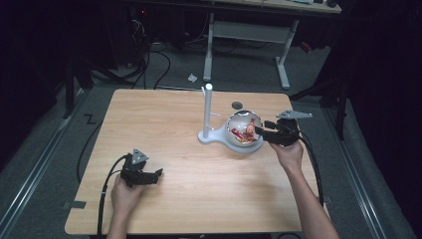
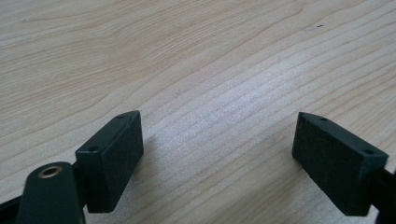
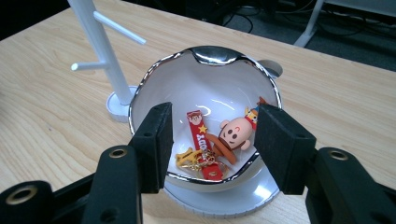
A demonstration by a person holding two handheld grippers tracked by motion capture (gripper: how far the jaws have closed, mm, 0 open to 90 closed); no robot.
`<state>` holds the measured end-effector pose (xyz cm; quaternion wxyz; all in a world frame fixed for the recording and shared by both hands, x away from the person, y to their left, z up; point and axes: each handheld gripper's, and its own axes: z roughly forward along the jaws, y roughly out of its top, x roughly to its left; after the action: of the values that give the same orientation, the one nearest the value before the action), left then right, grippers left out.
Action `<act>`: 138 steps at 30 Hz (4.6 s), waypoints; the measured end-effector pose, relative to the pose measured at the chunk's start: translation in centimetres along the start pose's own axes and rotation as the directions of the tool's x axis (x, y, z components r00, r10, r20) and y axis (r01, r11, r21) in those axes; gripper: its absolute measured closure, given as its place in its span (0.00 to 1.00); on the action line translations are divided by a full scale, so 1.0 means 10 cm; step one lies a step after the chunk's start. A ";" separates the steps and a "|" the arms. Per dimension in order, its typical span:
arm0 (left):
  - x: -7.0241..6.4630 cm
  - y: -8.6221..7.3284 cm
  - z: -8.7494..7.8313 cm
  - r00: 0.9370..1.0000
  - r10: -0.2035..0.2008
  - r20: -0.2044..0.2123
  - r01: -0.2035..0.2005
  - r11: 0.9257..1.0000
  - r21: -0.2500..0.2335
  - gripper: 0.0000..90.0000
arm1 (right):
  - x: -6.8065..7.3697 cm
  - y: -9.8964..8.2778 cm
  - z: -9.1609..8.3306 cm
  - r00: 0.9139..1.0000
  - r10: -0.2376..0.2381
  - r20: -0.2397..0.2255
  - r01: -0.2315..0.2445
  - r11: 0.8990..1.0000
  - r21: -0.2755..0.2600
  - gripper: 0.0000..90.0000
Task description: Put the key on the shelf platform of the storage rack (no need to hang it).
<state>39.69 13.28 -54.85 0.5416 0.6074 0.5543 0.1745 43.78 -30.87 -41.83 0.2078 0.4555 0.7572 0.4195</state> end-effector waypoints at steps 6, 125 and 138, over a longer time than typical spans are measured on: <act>0.00 0.00 0.00 1.000 0.000 0.000 0.000 1.000 0.000 0.19 | -0.02 0.02 -0.16 1.000 0.015 0.000 -0.015 1.000 -0.028 0.53; 0.00 0.00 0.00 1.000 -0.001 0.000 0.001 1.000 0.000 0.19 | 0.50 -0.97 -0.39 0.998 0.000 -0.070 -0.001 1.000 -0.025 0.53; 0.00 0.00 0.00 1.000 0.000 0.000 0.000 1.000 0.000 0.18 | 0.54 -1.08 -0.16 0.997 -0.003 -0.071 0.005 0.999 0.034 0.53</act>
<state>39.69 13.29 -54.85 0.5415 0.6074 0.5545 0.1744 34.38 -29.40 -49.47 0.1740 0.4423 0.7720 0.4221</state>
